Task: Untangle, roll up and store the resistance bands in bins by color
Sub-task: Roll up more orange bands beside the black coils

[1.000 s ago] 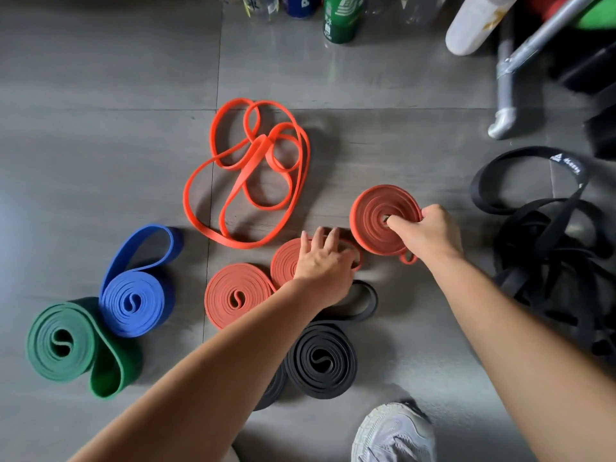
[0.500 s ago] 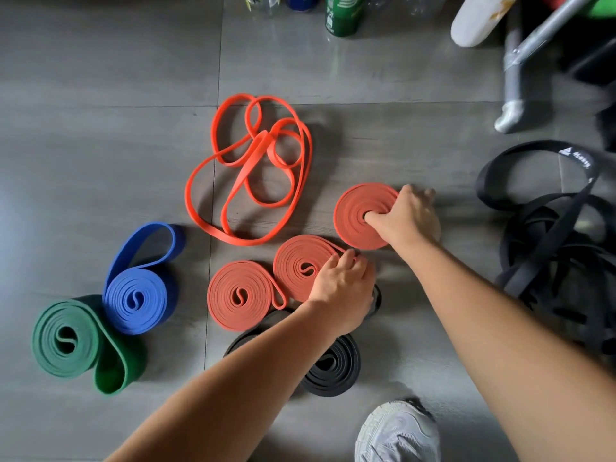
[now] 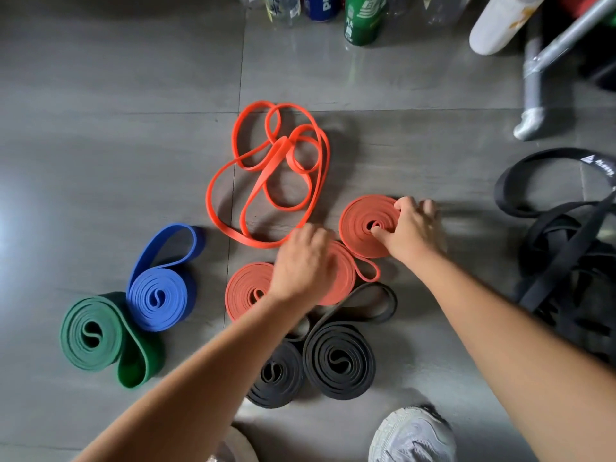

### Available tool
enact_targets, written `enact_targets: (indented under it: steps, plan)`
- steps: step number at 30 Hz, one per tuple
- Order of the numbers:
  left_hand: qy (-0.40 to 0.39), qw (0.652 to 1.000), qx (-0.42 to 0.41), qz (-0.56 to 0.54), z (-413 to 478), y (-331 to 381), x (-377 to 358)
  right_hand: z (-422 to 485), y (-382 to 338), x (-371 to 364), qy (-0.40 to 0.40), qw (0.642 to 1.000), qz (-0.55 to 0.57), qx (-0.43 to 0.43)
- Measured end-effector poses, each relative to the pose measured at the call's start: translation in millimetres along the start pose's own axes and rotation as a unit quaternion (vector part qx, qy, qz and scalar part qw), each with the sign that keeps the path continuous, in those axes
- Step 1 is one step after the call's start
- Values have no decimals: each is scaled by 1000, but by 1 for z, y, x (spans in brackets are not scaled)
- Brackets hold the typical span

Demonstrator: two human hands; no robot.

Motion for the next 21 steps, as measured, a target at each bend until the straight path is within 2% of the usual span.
enact_targets:
  steps: [2,4,6,9,14,21]
  plan:
    - [-4,995,100,12,-1,-44,13,-5,0,2,34,999,11,4]
    - [-86,982,155,67,-6,-78,14,-12,-1,3,53,998,5,18]
    - [-165,964,155,141,-11,-96,13,-18,-4,5,50,998,-2,32]
    - [-198,956,107,190,-8,-96,24,-28,-7,9,28,998,-1,50]
    - [-143,985,98,-11,9,-60,89,-69,-11,22,-10,996,39,85]
    - [2,987,-18,-161,-30,46,243,-170,-49,102,-2,985,40,167]
Point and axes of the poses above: each hand's wrist, its own z-axis towards the middle knuckle, its own x-axis out of the back of the hand, y = z × x, the point moved 6 cm from there along z, towards the middle knuckle, and after that the axes turned 8 degrees about -y, right-handed, at the moved point
